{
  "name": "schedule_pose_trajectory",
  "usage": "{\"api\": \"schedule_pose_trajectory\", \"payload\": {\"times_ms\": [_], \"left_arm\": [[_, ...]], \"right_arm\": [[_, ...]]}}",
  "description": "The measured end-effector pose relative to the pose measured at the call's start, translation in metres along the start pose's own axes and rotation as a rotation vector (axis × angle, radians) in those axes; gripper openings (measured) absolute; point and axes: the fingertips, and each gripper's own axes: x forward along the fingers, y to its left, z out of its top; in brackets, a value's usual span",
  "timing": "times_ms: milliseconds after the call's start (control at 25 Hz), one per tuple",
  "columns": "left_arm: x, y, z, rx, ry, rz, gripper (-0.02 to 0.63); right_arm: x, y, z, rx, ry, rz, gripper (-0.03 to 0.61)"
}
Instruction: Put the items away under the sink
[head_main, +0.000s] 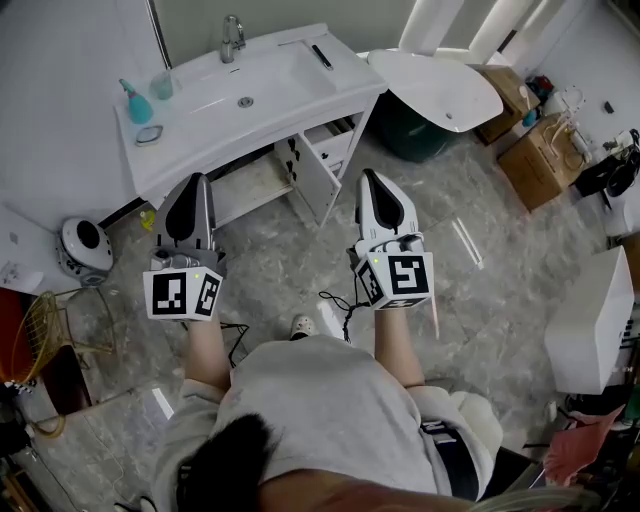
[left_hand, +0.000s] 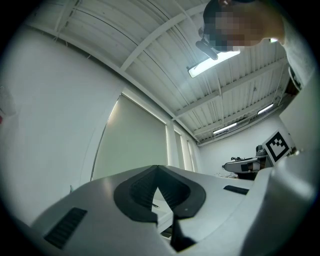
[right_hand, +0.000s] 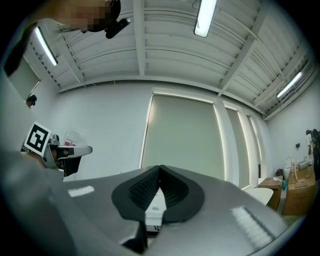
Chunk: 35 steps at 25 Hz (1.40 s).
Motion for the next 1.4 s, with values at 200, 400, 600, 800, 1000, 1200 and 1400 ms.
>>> {"api": "schedule_pose_trajectory", "payload": {"times_ms": [200, 400, 600, 800, 1000, 1200, 1400], "left_arm": [[0.033, -0.010, -0.010, -0.003, -0.007, 0.012, 0.008], [0.060, -0.009, -0.028, 0.005, 0.023, 0.000, 0.008], [0.108, 0.004, -0.049, 0.002, 0.037, -0.026, 0.008], [0.163, 0.028, -0.066, 0.005, 0.040, -0.040, 0.008], [0.220, 0.063, -0.075, 0.020, 0.033, -0.058, 0.008], [0.267, 0.099, -0.084, 0.013, 0.035, -0.074, 0.008], [0.306, 0.126, -0.097, 0.005, 0.030, -0.102, 0.008]], "right_arm": [[0.022, -0.031, -0.010, 0.025, 0.002, 0.010, 0.012], [0.046, -0.044, -0.026, 0.041, 0.009, 0.020, 0.012], [0.087, -0.063, -0.041, 0.041, 0.022, 0.007, 0.012], [0.139, -0.086, -0.051, 0.033, 0.014, -0.019, 0.012], [0.204, -0.103, -0.061, 0.055, 0.002, -0.049, 0.012], [0.261, -0.110, -0.067, 0.061, 0.001, -0.067, 0.012], [0.307, -0.116, -0.076, 0.057, -0.004, -0.087, 0.012]]}}
